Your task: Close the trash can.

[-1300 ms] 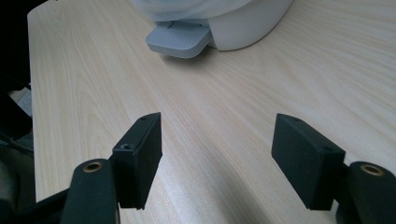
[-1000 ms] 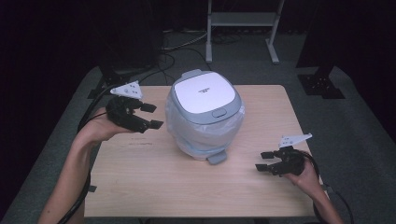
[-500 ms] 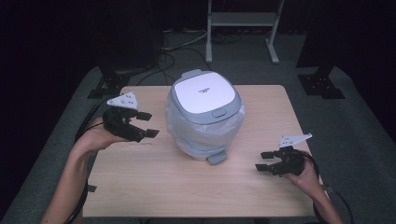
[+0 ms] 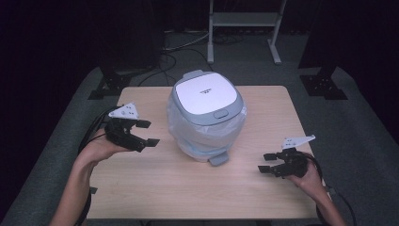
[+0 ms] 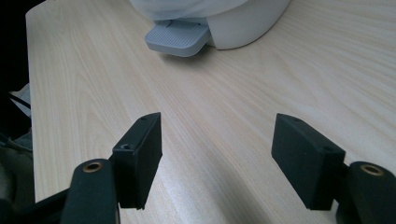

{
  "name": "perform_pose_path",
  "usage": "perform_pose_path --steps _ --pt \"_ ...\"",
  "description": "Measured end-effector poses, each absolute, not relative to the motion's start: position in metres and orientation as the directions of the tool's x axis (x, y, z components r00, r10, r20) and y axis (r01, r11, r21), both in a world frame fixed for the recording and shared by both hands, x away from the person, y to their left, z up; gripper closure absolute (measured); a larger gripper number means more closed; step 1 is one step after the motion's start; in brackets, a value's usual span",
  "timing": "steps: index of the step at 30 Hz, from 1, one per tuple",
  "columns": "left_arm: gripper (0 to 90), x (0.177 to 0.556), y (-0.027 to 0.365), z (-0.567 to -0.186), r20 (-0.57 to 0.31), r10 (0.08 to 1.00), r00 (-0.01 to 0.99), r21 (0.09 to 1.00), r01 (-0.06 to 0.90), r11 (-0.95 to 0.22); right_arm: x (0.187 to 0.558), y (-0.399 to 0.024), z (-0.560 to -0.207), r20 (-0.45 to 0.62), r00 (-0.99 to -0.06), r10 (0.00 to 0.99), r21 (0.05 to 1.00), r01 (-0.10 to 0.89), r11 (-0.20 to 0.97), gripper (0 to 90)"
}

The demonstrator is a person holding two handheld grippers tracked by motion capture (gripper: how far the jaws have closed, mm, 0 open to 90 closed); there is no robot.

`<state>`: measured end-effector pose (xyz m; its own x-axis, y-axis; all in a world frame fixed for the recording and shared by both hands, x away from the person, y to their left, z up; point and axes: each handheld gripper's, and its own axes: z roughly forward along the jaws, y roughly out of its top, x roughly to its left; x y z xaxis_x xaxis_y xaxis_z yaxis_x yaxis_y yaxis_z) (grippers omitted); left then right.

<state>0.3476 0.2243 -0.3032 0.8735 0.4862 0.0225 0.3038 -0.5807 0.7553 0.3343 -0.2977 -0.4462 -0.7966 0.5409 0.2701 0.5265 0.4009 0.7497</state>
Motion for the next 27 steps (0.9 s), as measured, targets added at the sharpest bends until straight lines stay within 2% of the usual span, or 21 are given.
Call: perform_pose_path --steps 11,27 --pt "19.0 0.342 0.23 -0.326 0.003 0.506 0.862 0.762 0.326 -0.56 0.334 -0.297 -0.447 0.272 -0.795 0.543 0.746 0.531 0.403 32.3" --pt "18.4 0.335 0.233 -0.352 0.02 0.52 0.854 0.762 0.324 -0.561 0.333 -0.299 -0.448 0.272 -0.793 0.546 0.746 0.532 0.402 32.2"
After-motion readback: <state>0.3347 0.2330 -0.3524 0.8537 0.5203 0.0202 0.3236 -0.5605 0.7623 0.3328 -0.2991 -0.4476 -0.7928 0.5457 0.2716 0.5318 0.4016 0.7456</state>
